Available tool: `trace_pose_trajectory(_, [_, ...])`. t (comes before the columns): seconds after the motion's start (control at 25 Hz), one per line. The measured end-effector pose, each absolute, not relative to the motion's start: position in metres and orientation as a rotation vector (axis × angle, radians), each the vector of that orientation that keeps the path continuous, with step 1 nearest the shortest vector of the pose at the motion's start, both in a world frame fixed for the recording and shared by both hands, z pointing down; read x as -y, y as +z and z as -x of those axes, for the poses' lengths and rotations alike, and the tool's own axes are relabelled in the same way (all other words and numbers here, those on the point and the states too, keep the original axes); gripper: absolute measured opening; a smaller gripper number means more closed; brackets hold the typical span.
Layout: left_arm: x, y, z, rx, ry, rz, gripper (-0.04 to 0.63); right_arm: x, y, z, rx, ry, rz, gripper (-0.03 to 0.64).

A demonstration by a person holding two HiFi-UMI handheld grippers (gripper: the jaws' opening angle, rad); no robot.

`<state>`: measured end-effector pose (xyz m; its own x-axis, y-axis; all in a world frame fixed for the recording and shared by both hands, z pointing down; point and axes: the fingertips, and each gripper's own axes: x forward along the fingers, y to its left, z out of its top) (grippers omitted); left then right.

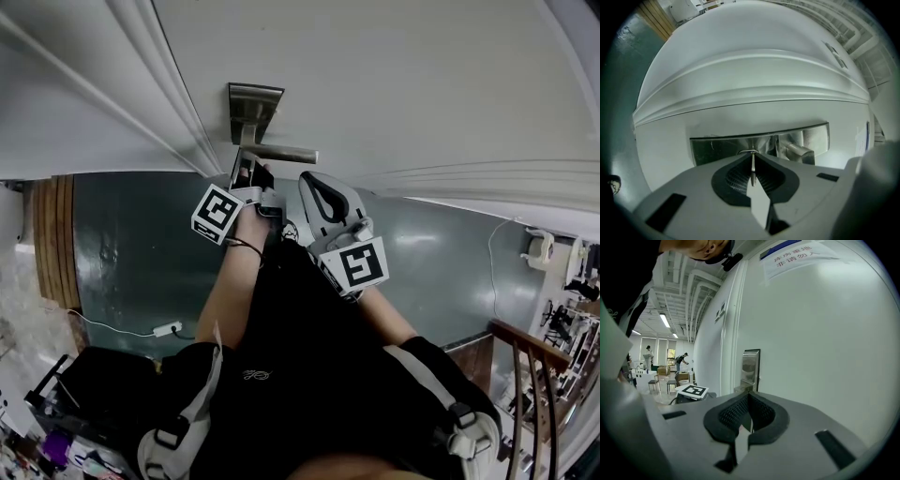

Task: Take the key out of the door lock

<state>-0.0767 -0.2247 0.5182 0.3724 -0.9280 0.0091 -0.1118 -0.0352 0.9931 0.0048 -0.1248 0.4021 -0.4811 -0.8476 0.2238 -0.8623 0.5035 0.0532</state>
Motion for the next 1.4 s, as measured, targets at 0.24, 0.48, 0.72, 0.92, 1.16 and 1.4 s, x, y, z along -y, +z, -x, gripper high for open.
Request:
trace_pose_trajectory(0.24, [0.2238, 0.5174, 0.077, 0.979, -0.858, -1.471, 0.034, 0.1256, 0.4008, -0.0067, 2.516, 0.102, -1.473, 0.008])
trace_pose_trajectory(0.48, [0.2237, 0.5177, 0.0803, 0.986, -0.885, -1.46, 0.034, 0.1281, 0.3975, -0.0134, 2.503, 0.094, -1.516, 0.008])
trace_pose_trajectory(0.72, [0.2227, 0.5163, 0.0812, 0.988, -0.867, -1.486, 0.035, 0.1288, 0.3953, -0.0117, 2.53, 0.078, -1.503, 0.008])
trace_pose_trajectory(0.92, [0.2211, 0.5155, 0.0823, 0.992, -0.881, -1.467, 0.034, 0.1258, 0.3983, -0.0087, 2.536, 0.098, -1.49, 0.008])
trace_pose_trajectory(1.16, [0.2199, 0.5159, 0.081, 1.005, -0.904, -1.43, 0.034, 0.1242, 0.3986, -0.0079, 2.551, 0.088, -1.462, 0.008])
trace_pose_trajectory(1.4, [0.2194, 0.5149, 0.0812, 1.008, -0.866, -1.466, 0.034, 0.1272, 0.3945, -0.0078, 2.561, 0.081, -1.473, 0.008])
